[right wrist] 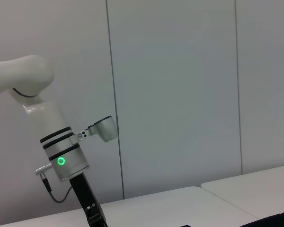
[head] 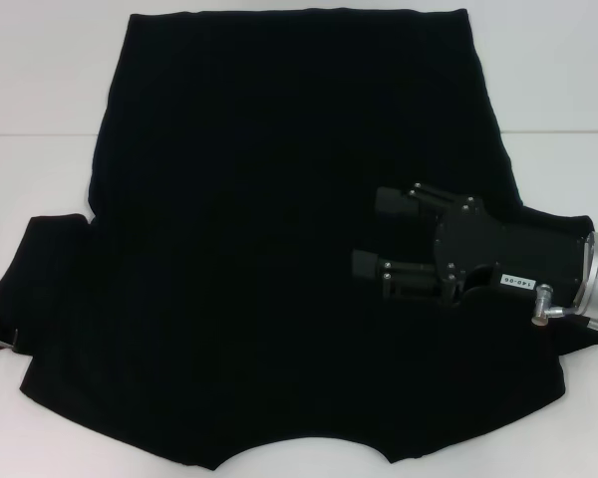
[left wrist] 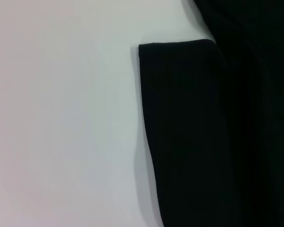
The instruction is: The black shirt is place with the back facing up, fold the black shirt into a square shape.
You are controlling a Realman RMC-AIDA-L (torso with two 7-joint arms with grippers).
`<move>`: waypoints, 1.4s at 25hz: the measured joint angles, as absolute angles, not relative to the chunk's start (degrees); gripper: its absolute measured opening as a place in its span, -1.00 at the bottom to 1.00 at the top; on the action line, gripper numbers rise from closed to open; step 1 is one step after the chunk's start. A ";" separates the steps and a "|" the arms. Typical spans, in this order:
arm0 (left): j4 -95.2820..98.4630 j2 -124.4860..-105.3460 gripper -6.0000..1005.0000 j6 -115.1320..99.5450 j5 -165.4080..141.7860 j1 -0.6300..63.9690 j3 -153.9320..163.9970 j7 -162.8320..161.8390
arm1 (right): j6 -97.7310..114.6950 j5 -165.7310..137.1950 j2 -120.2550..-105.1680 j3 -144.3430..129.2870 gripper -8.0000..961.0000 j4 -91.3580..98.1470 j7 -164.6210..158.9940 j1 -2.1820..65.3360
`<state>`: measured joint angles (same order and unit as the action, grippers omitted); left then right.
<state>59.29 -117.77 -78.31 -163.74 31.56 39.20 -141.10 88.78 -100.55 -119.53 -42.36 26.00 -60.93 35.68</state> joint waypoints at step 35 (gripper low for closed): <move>59.26 -118.17 -0.94 -76.74 -163.74 32.28 41.91 -141.21 | 89.58 -100.42 -119.53 -42.10 0.91 26.19 -60.91 35.54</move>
<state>59.26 -118.17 -76.74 -163.74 32.28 41.91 -141.21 89.58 -100.42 -119.53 -42.10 26.19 -60.91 35.54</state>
